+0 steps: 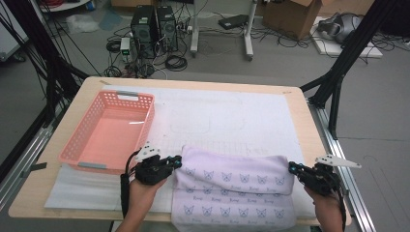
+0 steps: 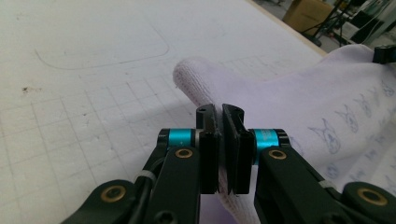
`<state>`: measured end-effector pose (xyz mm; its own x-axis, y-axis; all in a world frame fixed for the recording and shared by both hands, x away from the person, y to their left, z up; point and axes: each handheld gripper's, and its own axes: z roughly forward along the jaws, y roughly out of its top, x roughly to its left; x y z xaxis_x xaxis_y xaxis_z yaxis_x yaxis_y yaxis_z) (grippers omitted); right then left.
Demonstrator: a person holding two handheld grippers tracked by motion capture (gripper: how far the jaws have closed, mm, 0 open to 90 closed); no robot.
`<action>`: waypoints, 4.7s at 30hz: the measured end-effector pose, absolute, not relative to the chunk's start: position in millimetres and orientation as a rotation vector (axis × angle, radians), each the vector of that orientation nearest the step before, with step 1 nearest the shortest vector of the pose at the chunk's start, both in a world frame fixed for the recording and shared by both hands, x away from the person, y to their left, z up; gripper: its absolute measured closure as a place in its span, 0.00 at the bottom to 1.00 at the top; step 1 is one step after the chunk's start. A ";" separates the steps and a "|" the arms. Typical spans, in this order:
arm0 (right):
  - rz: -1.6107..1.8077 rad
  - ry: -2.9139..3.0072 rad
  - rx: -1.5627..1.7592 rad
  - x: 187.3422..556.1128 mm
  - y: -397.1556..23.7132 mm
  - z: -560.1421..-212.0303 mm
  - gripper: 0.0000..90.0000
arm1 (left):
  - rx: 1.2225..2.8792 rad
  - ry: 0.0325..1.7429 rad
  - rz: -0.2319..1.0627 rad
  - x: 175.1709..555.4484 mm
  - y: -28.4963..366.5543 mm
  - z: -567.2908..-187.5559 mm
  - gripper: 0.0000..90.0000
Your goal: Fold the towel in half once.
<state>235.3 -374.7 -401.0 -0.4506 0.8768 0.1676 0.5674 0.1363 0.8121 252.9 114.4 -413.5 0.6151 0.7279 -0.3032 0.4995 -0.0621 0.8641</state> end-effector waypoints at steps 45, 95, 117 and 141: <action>1.087 2.261 1.441 229.8 -369.4 -442.3 0.93 | 1.897 1.067 0.212 235.5 101.9 -456.0 0.90; 1.336 1.964 1.441 326.8 -378.7 -393.3 0.67 | 1.880 1.151 0.297 340.7 90.6 -437.6 0.60; 1.269 2.129 1.362 266.1 -385.5 -424.9 0.98 | 1.807 0.998 0.340 280.5 106.2 -439.5 0.93; 1.200 2.104 1.419 229.8 -375.4 -423.6 0.60 | 1.821 0.971 0.214 268.7 94.0 -440.9 0.49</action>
